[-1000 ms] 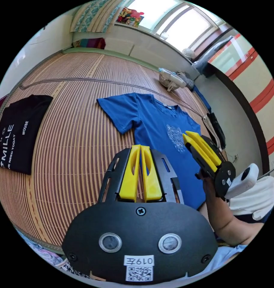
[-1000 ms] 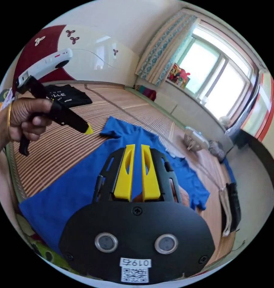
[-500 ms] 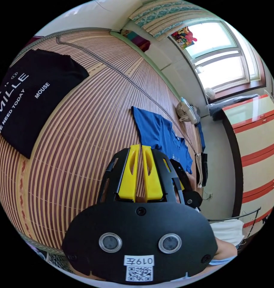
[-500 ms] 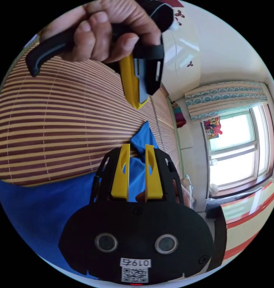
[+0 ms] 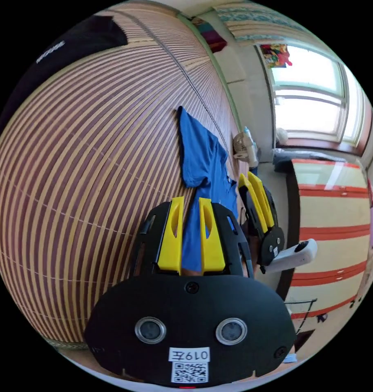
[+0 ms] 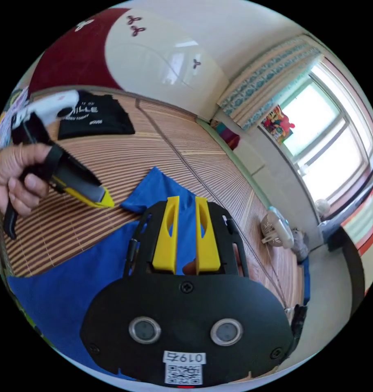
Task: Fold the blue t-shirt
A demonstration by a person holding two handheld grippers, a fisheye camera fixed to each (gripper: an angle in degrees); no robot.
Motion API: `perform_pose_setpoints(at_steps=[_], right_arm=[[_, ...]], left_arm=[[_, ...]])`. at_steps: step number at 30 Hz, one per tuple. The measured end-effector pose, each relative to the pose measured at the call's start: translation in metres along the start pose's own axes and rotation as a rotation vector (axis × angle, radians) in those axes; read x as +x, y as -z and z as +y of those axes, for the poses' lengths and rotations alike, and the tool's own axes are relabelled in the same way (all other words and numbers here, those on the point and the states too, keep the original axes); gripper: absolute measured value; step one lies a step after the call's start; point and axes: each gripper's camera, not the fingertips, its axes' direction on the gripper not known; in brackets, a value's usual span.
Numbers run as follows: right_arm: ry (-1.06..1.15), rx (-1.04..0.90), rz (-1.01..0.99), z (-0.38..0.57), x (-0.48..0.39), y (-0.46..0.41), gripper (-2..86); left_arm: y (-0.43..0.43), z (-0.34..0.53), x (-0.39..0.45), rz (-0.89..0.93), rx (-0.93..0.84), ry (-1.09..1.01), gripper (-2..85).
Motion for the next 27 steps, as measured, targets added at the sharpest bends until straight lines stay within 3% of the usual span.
perform_pose_setpoints(at_steps=[2,4,19,23,27], right_arm=[[-0.083,0.026,-0.018,-0.002,0.032,-0.004,6.5],[-0.121,0.034,-0.028,-0.002,0.046,-0.011,6.4],[-0.155,0.048,-0.082,-0.045,0.108,-0.094,4.7],[-0.122,0.056,-0.261,-0.104,0.147,-0.136,0.4],[-0.056,-0.01,-0.544,-0.189,0.184,-0.193,3.4]], left_arm=[[-0.007,0.006,-0.024,0.168,0.031,0.098,6.9],[-0.016,0.009,-0.037,0.216,0.039,0.142,7.9],[-0.057,0.013,-0.042,0.223,0.095,0.163,6.4],[-0.061,0.012,-0.044,0.234,0.099,0.176,3.9],[-0.062,0.012,-0.034,0.166,0.083,0.15,2.5]])
